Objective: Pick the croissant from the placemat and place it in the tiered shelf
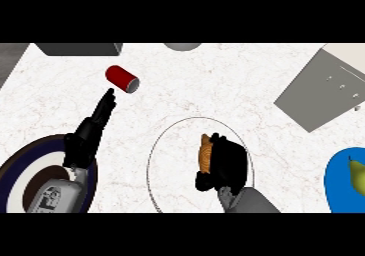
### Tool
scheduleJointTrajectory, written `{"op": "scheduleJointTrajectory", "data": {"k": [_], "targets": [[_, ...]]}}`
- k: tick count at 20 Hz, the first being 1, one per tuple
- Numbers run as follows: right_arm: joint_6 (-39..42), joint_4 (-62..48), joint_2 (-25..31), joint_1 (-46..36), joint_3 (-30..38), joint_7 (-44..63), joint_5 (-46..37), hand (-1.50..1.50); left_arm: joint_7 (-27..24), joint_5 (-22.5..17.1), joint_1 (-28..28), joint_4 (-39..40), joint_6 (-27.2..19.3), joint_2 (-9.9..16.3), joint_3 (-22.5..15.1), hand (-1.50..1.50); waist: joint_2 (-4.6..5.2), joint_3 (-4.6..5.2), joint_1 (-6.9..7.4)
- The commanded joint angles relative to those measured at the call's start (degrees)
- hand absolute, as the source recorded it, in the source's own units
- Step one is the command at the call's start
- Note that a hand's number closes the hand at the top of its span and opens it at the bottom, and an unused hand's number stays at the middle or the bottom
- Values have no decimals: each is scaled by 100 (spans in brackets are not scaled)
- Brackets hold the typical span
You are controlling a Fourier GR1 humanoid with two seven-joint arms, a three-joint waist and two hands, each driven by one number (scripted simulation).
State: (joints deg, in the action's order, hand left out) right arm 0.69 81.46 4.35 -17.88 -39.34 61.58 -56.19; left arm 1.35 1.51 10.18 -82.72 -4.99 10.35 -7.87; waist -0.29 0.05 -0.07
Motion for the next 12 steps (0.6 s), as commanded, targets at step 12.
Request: {"op": "scheduleJointTrajectory", "data": {"k": [12], "targets": [[144,2942,3601,1740,87,-5476,2648,150,-64,-36,-227,38,-127,11,180,0,-16,-38,-437]]}}
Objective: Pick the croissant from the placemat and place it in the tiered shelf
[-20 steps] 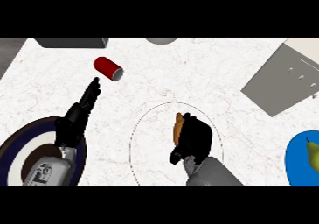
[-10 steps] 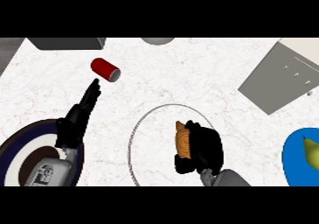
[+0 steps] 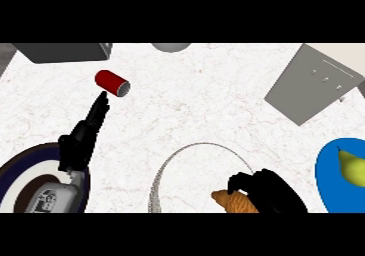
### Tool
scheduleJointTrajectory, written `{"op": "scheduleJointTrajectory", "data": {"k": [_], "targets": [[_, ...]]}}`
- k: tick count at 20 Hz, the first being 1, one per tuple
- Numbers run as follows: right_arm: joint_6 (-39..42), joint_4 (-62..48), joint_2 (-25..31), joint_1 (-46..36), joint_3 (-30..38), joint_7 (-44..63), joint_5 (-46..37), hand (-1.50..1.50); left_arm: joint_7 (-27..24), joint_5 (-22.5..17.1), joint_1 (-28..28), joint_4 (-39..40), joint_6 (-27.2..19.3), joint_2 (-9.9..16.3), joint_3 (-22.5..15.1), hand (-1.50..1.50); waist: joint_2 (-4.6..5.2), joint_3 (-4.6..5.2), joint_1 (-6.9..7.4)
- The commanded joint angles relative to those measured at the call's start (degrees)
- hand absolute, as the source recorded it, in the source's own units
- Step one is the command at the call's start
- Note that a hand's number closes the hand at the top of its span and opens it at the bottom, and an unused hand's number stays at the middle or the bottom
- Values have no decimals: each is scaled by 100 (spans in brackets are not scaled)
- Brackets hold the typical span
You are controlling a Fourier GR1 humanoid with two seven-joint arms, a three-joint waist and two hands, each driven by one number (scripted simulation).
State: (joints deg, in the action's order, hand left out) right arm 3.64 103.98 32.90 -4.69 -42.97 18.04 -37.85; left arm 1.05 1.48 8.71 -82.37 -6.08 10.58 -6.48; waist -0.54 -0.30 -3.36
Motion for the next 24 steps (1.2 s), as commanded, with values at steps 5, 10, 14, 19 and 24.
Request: {"op": "scheduleJointTrajectory", "data": {"k": [5,10,14,19,24], "targets": [[-162,1552,1284,1019,1667,-2148,2440,150,-133,55,-238,-104,-102,28,58,0,-14,1,-147],[183,1776,2078,1625,3321,-3006,3990,150,-2,-88,-160,-76,25,97,168,0,-8,14,-195],[509,1258,2535,1909,4927,-3541,4926,150,11,-45,-189,-153,-55,70,175,0,-32,17,-212],[1262,310,2766,2078,6726,-3986,6102,150,44,-77,-257,-280,134,141,116,0,-13,26,-7],[1769,-360,3017,1891,7925,-3525,6653,150,467,148,81,-483,28,-141,-233,0,29,30,204]]}}
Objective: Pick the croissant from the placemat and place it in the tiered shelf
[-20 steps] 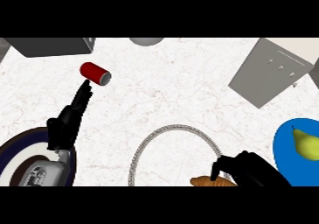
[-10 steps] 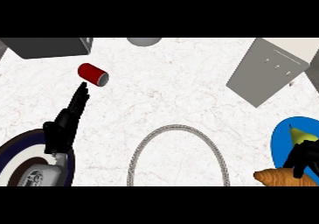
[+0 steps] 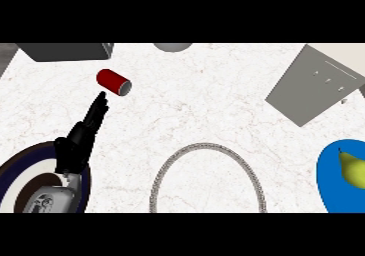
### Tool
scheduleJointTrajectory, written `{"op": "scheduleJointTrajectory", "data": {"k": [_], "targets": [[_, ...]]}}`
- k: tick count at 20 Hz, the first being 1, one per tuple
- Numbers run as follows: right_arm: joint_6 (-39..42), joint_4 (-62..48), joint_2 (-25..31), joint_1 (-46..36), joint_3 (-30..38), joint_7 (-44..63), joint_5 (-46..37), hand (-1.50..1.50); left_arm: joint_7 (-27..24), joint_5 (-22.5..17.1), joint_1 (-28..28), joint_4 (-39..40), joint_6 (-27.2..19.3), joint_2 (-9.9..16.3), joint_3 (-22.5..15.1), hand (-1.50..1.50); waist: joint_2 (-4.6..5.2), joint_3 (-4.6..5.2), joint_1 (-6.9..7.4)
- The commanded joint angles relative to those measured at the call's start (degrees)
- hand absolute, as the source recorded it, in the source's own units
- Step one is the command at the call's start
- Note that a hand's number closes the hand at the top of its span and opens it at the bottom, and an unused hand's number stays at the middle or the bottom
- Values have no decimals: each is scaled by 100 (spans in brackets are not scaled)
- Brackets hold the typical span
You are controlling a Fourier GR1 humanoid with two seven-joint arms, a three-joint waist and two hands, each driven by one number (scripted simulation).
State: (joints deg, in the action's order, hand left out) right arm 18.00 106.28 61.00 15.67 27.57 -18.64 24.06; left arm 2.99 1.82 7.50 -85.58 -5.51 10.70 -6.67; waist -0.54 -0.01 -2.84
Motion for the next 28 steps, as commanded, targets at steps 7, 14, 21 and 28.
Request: {"op": "scheduleJointTrajectory", "data": {"k": [7,14,21,28], "targets": [[369,-999,349,-1117,922,987,373,150,-161,55,124,270,235,-130,27,0,58,3,300],[-78,-1542,526,-2267,406,1356,69,150,-336,95,218,365,352,-168,118,0,65,4,344],[-145,-3021,744,-3632,-461,756,-589,150,131,359,318,14,191,-355,-91,0,87,0,483],[-485,-3455,462,-4465,-825,401,-1306,150,-147,352,465,417,306,-312,166,0,77,2,392]]}}
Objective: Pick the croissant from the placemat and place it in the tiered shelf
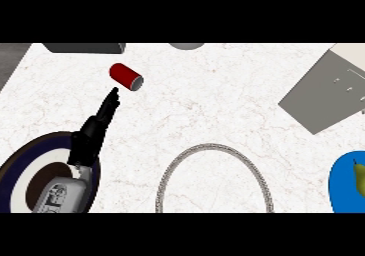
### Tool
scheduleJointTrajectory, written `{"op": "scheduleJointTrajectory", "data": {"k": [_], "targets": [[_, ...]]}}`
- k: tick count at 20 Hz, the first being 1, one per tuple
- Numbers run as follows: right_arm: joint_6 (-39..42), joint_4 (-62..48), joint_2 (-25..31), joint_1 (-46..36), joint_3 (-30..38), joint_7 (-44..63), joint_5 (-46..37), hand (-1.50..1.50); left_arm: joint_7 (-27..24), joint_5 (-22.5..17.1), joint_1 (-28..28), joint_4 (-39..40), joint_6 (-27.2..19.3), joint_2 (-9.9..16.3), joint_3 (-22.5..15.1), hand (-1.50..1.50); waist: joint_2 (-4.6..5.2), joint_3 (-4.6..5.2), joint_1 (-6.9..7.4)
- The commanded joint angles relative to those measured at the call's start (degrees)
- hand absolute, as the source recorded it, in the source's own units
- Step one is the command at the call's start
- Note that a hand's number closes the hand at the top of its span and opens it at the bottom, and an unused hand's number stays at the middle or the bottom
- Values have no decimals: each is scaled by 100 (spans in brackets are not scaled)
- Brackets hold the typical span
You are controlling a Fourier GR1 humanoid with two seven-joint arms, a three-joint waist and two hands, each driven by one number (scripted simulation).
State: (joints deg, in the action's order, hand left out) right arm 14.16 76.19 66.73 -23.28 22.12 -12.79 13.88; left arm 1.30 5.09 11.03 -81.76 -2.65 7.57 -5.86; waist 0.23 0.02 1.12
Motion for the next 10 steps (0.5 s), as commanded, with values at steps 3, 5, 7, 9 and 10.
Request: {"op": "scheduleJointTrajectory", "data": {"k": [3,5,7,9,10], "targets": [[-864,-370,-721,-689,-791,-333,-963,150,126,-28,365,227,0,-94,155,0,11,0,-3],[-1022,-642,-627,-1089,-943,-570,-1373,150,-127,41,-157,-64,81,-62,-27,0,9,0,55],[-1086,-860,-832,-1235,-1059,-1179,-1581,150,-111,3,3,43,135,20,101,0,16,-2,53],[-1381,-778,-1300,-1455,-1297,-897,-1729,150,7,54,-239,-240,77,-94,-30,0,-5,-1,27],[-1064,-932,-1204,-1590,-1213,-733,-1679,150,72,61,-77,-59,21,-112,103,0,-10,0,-28]]}}
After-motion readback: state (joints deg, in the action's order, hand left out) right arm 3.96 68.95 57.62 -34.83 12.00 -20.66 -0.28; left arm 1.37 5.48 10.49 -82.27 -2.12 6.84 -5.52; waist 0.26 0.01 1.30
